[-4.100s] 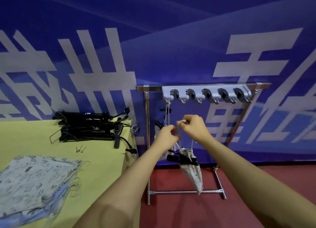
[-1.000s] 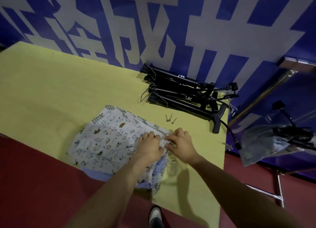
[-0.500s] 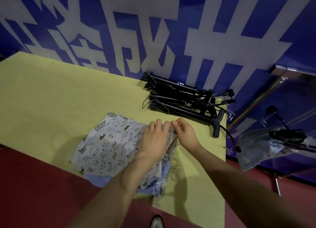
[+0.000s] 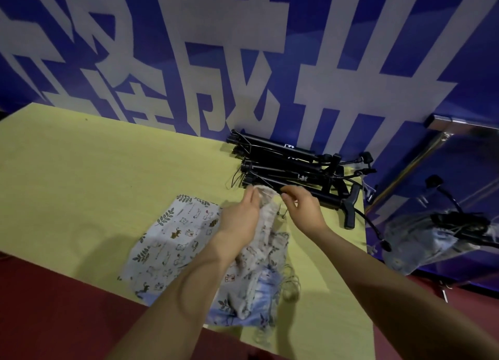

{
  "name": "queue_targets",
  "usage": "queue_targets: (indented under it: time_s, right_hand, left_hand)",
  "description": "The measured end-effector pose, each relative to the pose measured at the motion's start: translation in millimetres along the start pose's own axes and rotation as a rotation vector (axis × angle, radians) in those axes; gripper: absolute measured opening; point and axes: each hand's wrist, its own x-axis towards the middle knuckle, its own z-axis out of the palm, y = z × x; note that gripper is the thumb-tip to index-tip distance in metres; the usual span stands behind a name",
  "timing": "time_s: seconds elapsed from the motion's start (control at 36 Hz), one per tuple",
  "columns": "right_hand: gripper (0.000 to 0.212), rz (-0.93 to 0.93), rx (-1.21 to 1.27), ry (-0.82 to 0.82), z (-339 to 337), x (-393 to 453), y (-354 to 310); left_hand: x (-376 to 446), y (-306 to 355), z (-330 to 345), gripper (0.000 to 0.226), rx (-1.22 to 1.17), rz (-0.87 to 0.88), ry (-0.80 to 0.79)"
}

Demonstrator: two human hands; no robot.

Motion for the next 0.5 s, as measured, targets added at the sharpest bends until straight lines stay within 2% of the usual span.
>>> queue_targets:
  time_s: [0.11,0.25,0.36,0.5]
  right_hand:
    - [0.03,0.109,-0.014,0.028,-1.0,3.6,8.9]
    - [0.026,0.237,-0.09,-0.162,4.1,8.4,32.3]
    - [0.034,0.231,-0.184,-0.298,17.7,12.2,48.6]
    - [0.039,0.109,-0.369,-0.408,35.4,22.0,64.4]
  left_hand:
    - [7.9,-7.2,-8.4,0.084,-0.16,-0.114,0.089]
    - [19.9,-5.6,-10.5,0.086,-0.303,-0.108,0.135]
    - [30.1,-3.5,-6.2,0.089,-0.395,-0.069,0.12]
    - [35.6,-5.0,3.2,0.1,-0.531,0.009,-0.015]
